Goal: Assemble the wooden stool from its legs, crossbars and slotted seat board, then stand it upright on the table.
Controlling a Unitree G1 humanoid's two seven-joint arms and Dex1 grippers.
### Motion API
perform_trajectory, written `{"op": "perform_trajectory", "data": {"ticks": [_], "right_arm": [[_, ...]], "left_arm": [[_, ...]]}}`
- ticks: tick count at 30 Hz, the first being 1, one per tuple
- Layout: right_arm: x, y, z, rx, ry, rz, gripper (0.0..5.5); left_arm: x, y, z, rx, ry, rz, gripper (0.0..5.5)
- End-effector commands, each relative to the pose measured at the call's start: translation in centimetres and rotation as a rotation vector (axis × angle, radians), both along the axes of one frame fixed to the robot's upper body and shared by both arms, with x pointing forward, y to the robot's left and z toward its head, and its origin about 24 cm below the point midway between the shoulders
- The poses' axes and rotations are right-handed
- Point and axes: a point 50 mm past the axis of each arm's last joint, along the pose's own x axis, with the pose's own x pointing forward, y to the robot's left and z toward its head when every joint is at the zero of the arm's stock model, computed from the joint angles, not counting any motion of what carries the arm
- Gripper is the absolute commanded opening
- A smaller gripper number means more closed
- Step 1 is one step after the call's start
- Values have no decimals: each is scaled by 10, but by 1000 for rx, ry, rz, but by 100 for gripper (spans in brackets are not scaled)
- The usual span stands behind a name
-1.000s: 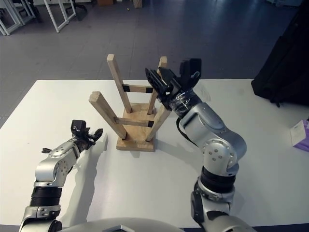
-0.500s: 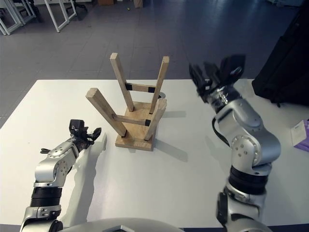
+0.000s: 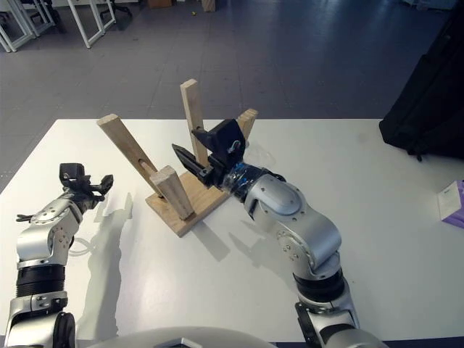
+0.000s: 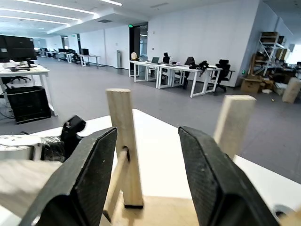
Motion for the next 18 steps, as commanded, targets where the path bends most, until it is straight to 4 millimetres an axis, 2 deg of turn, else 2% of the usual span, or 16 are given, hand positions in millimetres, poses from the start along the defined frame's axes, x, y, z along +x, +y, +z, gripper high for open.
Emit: {"op": "perform_trajectory", "data": {"ticks": [1,3,5,8,11,13,15,18], "right_arm": [[-2,-13,-7,-17,44,-19,238],[-2,-33,-14,-41,68,-94,238],[-3,-56,-21,-62,88,-201,237],[-10,-97,-31,-72,112,-417,237],[-24,-126,-42,-71,144,-586,237],[-30,-135,-48,-68,163,-647,237],[-32,-136,-52,-61,177,-667,237],[-29,-131,-57,-67,194,-641,237]], "left_arm": [[-8,6,21,-9,-102,-18,324],[-20,-1,47,26,-276,-111,324],[-33,-9,69,99,-395,-210,358],[-48,-33,104,167,-522,-438,392],[-52,-60,132,68,-561,-696,392],[-51,-68,149,-38,-572,-779,392],[-50,-81,162,-208,-569,-850,392],[-59,-102,164,-424,-485,-975,392]]}}
